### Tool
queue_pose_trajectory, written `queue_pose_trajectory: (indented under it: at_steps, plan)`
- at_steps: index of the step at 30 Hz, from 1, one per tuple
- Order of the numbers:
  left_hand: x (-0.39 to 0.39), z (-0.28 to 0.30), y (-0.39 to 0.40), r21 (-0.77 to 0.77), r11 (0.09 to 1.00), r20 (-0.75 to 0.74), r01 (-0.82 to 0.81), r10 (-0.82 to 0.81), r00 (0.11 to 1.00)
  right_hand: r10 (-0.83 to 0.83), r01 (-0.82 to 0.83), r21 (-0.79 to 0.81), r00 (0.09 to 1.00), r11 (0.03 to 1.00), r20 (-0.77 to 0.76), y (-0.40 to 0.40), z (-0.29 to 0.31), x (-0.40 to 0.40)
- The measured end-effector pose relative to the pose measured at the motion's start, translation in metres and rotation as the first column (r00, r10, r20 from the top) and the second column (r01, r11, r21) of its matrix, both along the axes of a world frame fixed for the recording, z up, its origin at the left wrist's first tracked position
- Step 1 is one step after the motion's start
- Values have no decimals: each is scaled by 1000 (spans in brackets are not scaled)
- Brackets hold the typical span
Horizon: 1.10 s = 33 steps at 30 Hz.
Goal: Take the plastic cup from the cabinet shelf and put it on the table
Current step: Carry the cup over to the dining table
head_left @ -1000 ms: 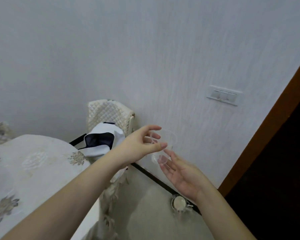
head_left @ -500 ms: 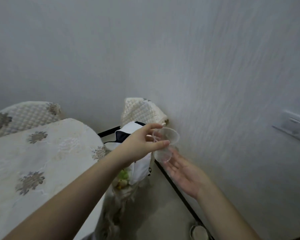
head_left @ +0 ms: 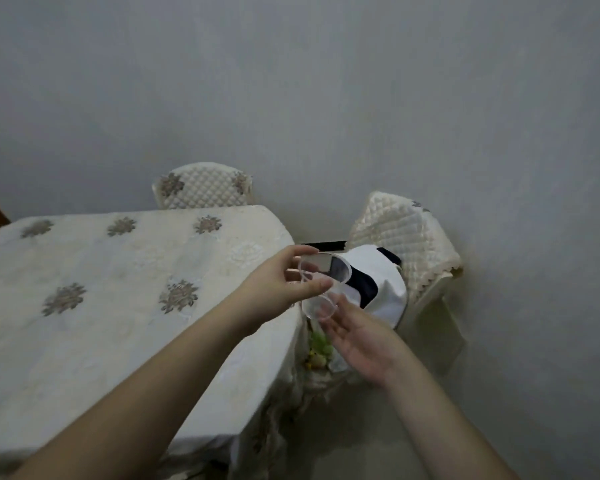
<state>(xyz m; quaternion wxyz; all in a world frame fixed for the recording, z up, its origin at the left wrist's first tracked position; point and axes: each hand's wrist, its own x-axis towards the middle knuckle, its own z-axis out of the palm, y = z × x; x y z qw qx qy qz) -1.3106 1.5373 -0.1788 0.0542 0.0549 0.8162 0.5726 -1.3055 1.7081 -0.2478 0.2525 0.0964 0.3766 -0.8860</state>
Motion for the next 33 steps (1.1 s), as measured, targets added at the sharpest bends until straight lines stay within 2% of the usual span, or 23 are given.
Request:
queue_pose_trajectory:
  at_steps: [3,8,19,28,33]
  plan:
    - [-15,-6,-24,20,997,2,-71,71,997,63,-63,0,998,998,-28,-26,-5,-26]
    - [-47,-21,-61,50,989,1,-139,139,990,45,-47,41,997,998,59,-65,-14,-69]
    - [-121,-49,-118,94,979,28,-182,180,983,87,-93,132,995,987,54,-117,-30,-150]
    - [-182,-109,-117,87,959,107,-270,261,959,148,-168,264,984,950,96,-125,-87,-225]
    - [-214,-158,-105,149,914,216,-378,343,914,212,-266,318,958,910,195,-123,-131,-270]
